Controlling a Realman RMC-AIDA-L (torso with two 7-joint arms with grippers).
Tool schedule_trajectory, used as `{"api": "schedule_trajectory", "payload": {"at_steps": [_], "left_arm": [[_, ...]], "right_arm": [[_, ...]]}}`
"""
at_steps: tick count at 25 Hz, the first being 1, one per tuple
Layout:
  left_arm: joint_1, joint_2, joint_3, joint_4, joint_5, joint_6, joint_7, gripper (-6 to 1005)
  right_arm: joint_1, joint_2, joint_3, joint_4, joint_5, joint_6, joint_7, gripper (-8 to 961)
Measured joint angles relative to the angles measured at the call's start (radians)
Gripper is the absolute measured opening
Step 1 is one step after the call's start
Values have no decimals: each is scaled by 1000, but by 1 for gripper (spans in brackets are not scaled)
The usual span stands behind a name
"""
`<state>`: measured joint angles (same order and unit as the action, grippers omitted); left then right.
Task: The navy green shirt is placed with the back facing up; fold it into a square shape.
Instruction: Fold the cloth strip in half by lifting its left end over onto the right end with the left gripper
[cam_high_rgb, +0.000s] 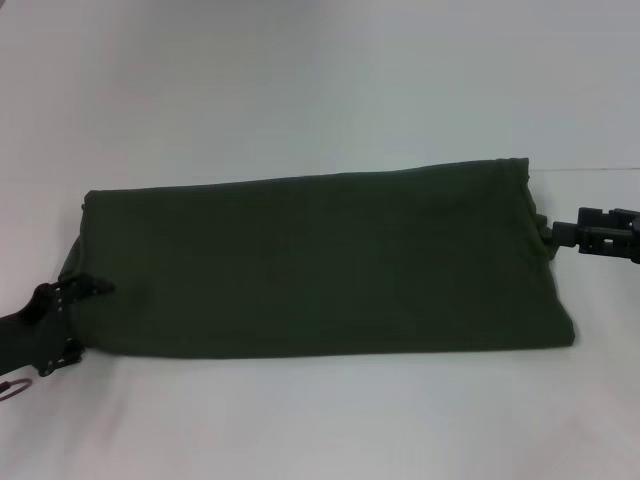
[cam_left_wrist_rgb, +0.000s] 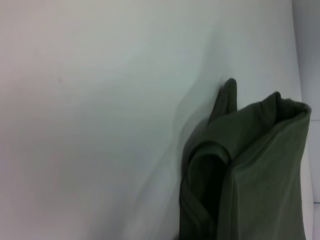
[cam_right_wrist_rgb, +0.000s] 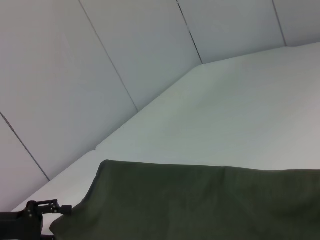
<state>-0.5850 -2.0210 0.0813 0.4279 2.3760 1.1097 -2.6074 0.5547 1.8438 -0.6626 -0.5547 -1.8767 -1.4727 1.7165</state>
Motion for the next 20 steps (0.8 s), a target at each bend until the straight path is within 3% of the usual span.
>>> {"api": "schedule_trajectory", "payload": {"at_steps": [9,20], "left_arm": [[-13,9,0,3,0,-24,11,793],[-19,3,0,-12,0,-35,29,786]], "right_arm": [[2,0,0,-1,-2,0,-1,903],[-3,2,1,-1,2,-7,-2,903]]}}
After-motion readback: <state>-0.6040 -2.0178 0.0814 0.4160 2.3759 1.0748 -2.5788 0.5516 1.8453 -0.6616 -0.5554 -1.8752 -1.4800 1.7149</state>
